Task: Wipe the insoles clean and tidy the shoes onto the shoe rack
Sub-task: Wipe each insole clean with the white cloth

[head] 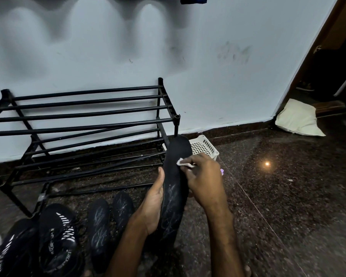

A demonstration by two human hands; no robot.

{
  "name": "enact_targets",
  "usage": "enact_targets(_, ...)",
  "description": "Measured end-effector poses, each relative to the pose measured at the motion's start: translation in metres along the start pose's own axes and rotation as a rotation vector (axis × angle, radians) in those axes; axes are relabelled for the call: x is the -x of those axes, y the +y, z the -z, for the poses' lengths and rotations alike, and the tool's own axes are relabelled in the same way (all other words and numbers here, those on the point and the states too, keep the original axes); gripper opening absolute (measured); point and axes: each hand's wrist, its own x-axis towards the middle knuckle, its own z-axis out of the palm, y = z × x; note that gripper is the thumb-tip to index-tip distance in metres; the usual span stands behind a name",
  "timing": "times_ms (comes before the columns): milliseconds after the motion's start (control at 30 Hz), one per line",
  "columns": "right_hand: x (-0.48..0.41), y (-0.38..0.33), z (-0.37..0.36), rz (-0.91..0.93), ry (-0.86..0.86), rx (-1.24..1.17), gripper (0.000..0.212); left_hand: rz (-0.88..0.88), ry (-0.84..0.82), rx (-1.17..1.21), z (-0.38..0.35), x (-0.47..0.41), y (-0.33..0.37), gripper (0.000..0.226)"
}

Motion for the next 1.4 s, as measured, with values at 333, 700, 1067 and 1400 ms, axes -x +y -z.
enact_targets(333, -0.004, 0.015, 0.009, -0.008, -0.031, 0.036, 0.015, 0.033, -0.022, -0.028, 0.009, -0.002, 0.0, 0.082)
enact_targets(700, 0.0, 0.014, 0.012, -0.003, -0.065, 0.037, 0.017, 0.063, -0.069, 0.003, -0.003, 0.002, -0.003, 0.072)
enact_targets(1067, -0.004, 0.013, 0.009, -0.027, 0.032, 0.079, 0.015, 0.089, -0.11, -0.016, -0.004, 0.002, 0.0, 0.075)
enact_targets(1400, -0.006, 0.004, 0.012, -0.056, 0.033, 0.08, 0.02, 0.085, -0.115, 0.002, -0.002, -0.001, -0.004, 0.075)
